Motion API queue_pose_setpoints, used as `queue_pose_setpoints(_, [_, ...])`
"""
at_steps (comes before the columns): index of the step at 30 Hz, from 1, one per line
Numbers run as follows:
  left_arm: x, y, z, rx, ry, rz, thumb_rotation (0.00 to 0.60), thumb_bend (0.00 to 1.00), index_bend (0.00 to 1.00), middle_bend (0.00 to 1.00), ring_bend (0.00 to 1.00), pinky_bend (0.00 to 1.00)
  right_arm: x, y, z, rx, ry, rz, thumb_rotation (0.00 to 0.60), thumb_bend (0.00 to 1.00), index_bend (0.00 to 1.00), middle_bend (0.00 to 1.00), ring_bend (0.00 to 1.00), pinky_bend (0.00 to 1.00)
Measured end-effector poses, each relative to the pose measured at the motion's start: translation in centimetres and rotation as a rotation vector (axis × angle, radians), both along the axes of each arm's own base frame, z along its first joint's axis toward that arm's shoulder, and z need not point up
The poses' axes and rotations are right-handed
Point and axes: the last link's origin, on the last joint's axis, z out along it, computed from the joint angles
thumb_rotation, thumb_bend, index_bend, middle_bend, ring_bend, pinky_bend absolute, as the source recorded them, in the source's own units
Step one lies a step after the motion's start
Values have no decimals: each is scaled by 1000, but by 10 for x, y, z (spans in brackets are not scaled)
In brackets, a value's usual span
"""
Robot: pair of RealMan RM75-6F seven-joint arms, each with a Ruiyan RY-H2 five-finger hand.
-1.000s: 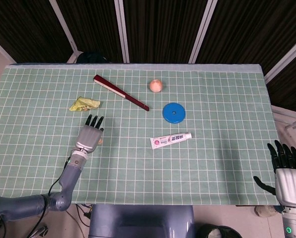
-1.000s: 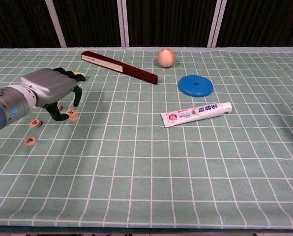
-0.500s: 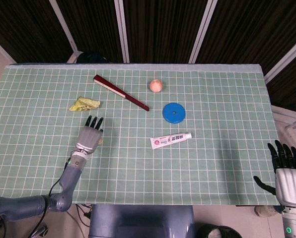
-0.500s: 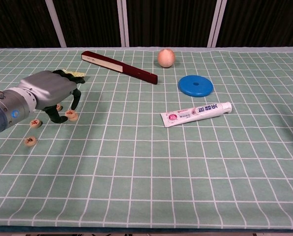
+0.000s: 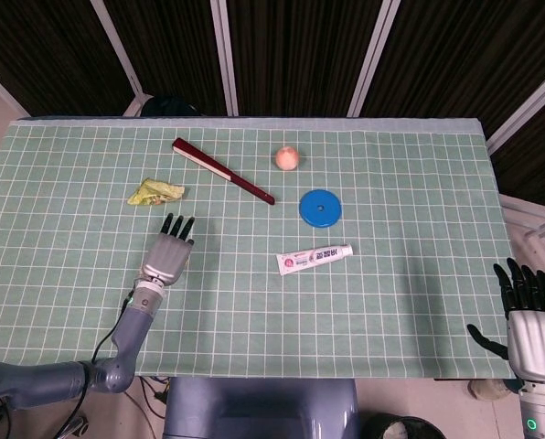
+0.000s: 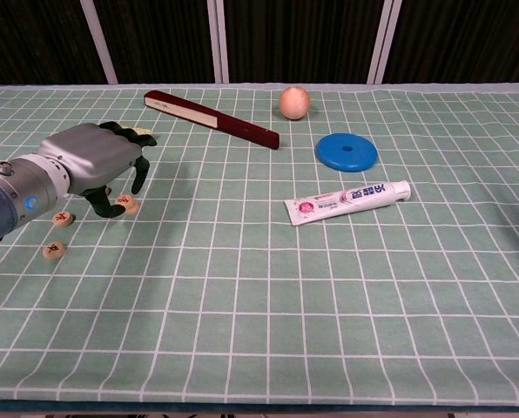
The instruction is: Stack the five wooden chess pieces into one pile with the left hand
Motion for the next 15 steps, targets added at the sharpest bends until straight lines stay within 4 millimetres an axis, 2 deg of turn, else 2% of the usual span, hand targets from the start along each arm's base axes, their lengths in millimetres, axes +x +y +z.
queue_pose_setpoints(9, [4, 0, 8, 18, -12, -15, 600, 302, 401, 0, 0, 0, 0, 0, 0, -1, 0, -1, 600, 233, 49, 13, 0, 0])
queue_pose_setpoints(15, [1, 1, 26, 44, -30, -21, 600, 292, 404, 0, 0, 0, 0, 0, 0, 0, 2, 1, 600, 233, 49, 13, 0, 0])
